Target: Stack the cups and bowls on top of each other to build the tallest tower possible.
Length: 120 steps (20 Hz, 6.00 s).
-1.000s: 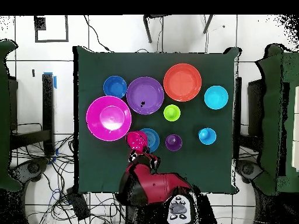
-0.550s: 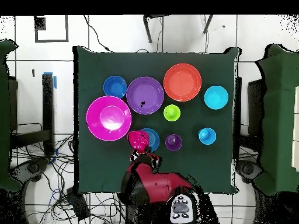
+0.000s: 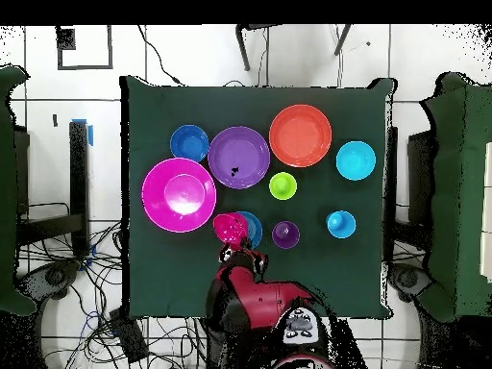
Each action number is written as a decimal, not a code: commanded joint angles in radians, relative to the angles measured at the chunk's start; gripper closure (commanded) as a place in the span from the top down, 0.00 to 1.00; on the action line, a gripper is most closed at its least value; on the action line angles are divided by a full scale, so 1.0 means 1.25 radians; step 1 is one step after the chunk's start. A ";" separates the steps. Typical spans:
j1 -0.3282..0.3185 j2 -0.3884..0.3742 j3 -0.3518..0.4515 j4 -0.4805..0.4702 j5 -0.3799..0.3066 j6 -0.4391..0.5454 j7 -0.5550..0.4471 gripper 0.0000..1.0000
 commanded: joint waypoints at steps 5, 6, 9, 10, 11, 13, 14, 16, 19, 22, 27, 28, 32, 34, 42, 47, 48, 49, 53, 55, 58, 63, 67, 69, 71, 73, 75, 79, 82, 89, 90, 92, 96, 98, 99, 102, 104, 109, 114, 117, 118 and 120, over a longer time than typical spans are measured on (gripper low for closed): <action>-0.066 0.039 0.120 -0.051 -0.084 0.004 0.047 0.00; -0.078 0.032 0.135 -0.043 -0.088 0.024 0.048 0.00; -0.086 0.027 0.144 -0.035 -0.093 0.027 0.053 0.00; -0.085 0.026 0.145 -0.033 -0.093 0.028 0.054 0.00; -0.086 0.023 0.146 -0.029 -0.093 0.031 0.055 0.00; -0.093 0.008 0.152 -0.018 -0.092 0.045 0.056 0.00; -0.097 -0.002 0.156 -0.011 -0.092 0.055 0.056 0.00; -0.111 -0.016 0.171 0.000 -0.092 0.079 0.056 0.00; -0.115 -0.020 0.177 0.007 -0.084 0.092 0.058 0.00; -0.120 -0.027 0.188 0.016 -0.081 0.101 0.058 0.00; -0.144 -0.067 0.220 0.047 -0.081 0.149 0.050 0.00; -0.151 -0.087 0.230 0.060 -0.082 0.164 0.047 0.00; -0.163 -0.116 0.246 0.085 -0.080 0.185 0.043 0.00; -0.161 -0.097 0.239 0.076 -0.087 0.169 0.042 0.00; -0.180 -0.100 0.251 0.077 -0.093 0.195 0.026 0.00; -0.191 -0.075 0.257 0.057 -0.101 0.199 0.013 0.00; -0.196 -0.069 0.260 0.055 -0.104 0.202 0.010 0.00; -0.197 -0.063 0.261 0.048 -0.106 0.206 0.005 0.00; -0.220 -0.052 0.285 0.046 -0.116 0.233 -0.012 0.00; -0.229 -0.064 0.292 0.052 -0.118 0.248 -0.018 0.00; -0.249 -0.081 0.310 0.063 -0.116 0.277 -0.030 0.00; -0.276 -0.072 0.335 0.057 -0.121 0.307 -0.043 0.00; -0.288 -0.079 0.344 0.056 -0.126 0.324 -0.046 0.00; -0.294 -0.082 0.352 0.059 -0.126 0.338 -0.048 0.00; -0.292 -0.082 0.352 0.057 -0.127 0.338 -0.045 0.00; -0.292 -0.079 0.352 0.053 -0.127 0.337 -0.042 0.00; -0.288 -0.076 0.351 0.051 -0.126 0.336 -0.039 0.00; -0.284 -0.074 0.351 0.051 -0.123 0.339 -0.036 0.00; -0.285 -0.071 0.359 0.049 -0.117 0.350 -0.037 0.00; -0.303 -0.085 0.392 0.069 -0.100 0.386 -0.044 0.00; -0.310 -0.085 0.401 0.070 -0.096 0.399 -0.049 0.00; -0.319 -0.078 0.413 0.066 -0.094 0.417 -0.057 0.00; -0.337 -0.059 0.433 0.052 -0.094 0.454 -0.071 0.00; -0.349 -0.057 0.445 0.051 -0.092 0.479 -0.080 0.00; -0.354 -0.059 0.450 0.051 -0.093 0.488 -0.083 0.00; -0.364 -0.064 0.461 0.048 -0.096 0.509 -0.088 0.00; -0.362 -0.058 0.462 0.039 -0.101 0.514 -0.085 0.00; -0.359 -0.048 0.464 0.022 -0.118 0.517 -0.080 0.00; -0.346 -0.052 0.454 0.010 -0.129 0.510 -0.074 0.00; -0.327 -0.071 0.436 0.006 -0.146 0.475 -0.060 0.00; -0.328 -0.079 0.436 0.009 -0.147 0.474 -0.060 0.00; -0.339 -0.083 0.447 0.008 -0.144 0.490 -0.071 0.00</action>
